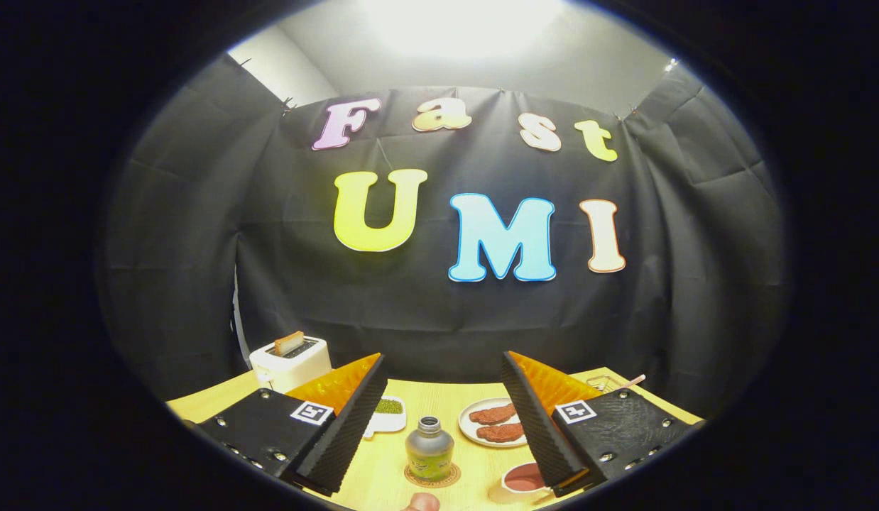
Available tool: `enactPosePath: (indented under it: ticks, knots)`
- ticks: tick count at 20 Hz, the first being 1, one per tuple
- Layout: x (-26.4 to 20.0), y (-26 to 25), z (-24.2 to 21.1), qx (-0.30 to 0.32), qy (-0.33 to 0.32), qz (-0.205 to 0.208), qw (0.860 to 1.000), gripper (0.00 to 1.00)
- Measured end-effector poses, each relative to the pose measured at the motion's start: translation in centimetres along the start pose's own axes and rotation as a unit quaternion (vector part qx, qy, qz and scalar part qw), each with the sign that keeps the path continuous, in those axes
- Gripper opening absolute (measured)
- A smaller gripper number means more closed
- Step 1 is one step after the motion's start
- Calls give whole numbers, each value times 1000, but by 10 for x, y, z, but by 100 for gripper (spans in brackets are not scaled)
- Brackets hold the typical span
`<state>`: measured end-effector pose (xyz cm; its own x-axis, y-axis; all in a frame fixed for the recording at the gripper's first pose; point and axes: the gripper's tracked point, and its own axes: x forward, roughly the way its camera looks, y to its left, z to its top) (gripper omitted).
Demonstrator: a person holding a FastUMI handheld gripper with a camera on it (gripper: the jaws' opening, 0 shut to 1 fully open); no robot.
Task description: Take the bottle from table, then pour the juice into the cup, finally place the bottle on the coaster
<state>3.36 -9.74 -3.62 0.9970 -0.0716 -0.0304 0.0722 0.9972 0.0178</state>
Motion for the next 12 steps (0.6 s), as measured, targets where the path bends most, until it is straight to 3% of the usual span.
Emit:
enactPosePath:
  ticks: [8,12]
  knots:
    - [-33,-27,83,3,-26,-9,1000,98]
    - [-35,-46,82,16,-27,-11,999,98]
